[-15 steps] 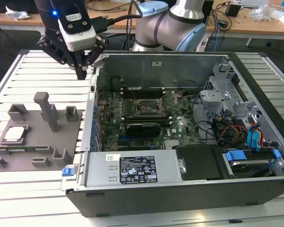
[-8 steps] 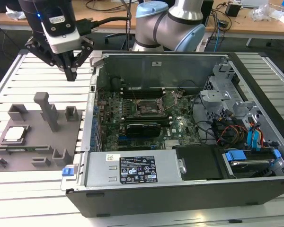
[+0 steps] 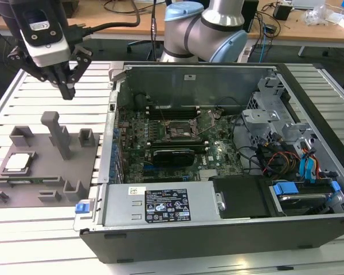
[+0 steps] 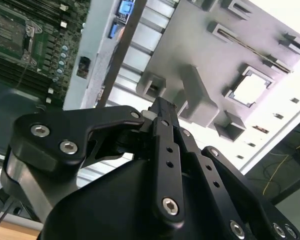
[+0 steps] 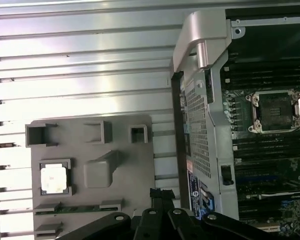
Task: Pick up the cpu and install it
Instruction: 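Reach for the cpu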
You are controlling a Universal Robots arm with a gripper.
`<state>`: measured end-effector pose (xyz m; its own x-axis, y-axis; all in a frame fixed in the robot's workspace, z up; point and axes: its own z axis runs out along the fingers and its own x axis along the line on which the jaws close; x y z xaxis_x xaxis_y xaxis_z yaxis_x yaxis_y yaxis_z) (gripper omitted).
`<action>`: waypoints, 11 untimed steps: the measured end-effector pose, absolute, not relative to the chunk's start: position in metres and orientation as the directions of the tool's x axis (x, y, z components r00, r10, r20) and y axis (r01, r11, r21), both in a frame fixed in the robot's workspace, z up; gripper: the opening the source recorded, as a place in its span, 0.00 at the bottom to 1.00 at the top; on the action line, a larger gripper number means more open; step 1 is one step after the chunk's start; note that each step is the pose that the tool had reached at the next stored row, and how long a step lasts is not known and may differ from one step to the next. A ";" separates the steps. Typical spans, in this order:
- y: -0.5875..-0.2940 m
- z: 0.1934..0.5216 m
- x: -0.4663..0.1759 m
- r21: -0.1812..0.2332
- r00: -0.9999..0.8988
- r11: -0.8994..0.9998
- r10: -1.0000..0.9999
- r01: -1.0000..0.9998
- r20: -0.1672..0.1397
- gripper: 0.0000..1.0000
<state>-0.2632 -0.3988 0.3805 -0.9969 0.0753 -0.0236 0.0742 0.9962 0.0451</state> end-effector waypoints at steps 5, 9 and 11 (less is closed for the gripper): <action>-0.399 0.379 -0.282 0.045 -0.997 0.996 0.075 0.074 -0.024 0.11; -0.399 0.378 -0.293 0.045 -0.997 0.996 0.075 0.074 -0.024 0.11; -0.399 0.378 -0.299 0.045 -0.997 0.996 0.075 0.074 -0.024 0.11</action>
